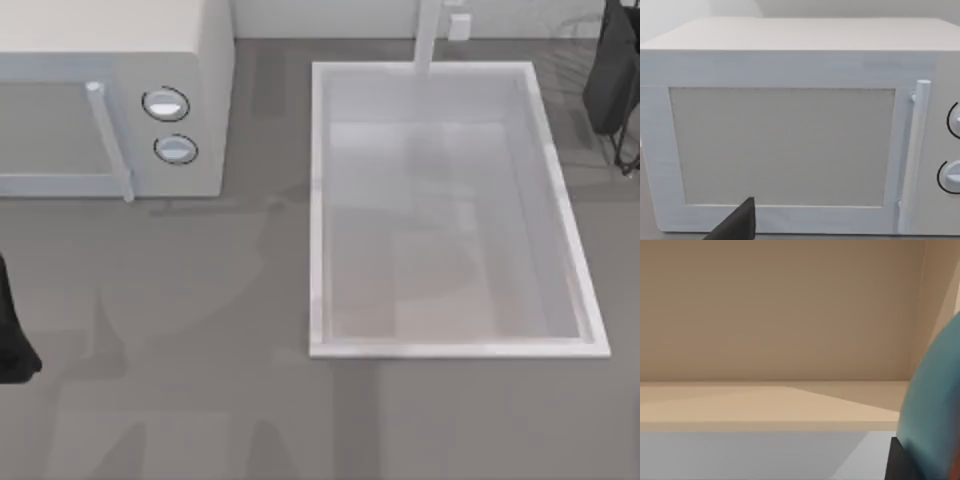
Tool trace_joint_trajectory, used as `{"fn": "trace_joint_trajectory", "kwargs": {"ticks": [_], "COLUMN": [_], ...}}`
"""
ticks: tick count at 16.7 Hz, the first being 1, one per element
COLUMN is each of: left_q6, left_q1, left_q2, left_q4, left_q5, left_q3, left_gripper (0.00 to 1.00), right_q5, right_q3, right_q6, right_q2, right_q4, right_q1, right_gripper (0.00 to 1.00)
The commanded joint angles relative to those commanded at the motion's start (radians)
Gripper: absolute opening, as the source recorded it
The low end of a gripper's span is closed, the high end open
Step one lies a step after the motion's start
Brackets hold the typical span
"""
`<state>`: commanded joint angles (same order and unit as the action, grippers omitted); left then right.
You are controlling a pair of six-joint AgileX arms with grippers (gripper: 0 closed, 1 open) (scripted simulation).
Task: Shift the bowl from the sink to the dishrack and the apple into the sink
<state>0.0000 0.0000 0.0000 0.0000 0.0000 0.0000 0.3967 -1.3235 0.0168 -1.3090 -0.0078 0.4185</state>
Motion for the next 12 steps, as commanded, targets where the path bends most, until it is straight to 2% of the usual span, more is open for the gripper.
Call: {"fn": "trace_joint_trajectory", "kwargs": {"ticks": [3,6,12], "left_q6": [0.000,0.000,0.000], "left_q1": [0.000,0.000,0.000], "left_q2": [0.000,0.000,0.000], "left_q4": [0.000,0.000,0.000], "left_q5": [0.000,0.000,0.000], "left_q3": [0.000,0.000,0.000], "left_gripper": [1.00,1.00,1.00], "right_q5": [-0.005,-0.017,-0.070], "right_q3": [0.003,0.037,0.190], "right_q6": [0.001,0.002,0.000], "right_q2": [-0.016,-0.089,-0.324], "right_q4": [0.012,0.112,0.528], "right_q1": [-0.005,-0.017,-0.061], "right_gripper": [0.00,0.00,0.00]}}
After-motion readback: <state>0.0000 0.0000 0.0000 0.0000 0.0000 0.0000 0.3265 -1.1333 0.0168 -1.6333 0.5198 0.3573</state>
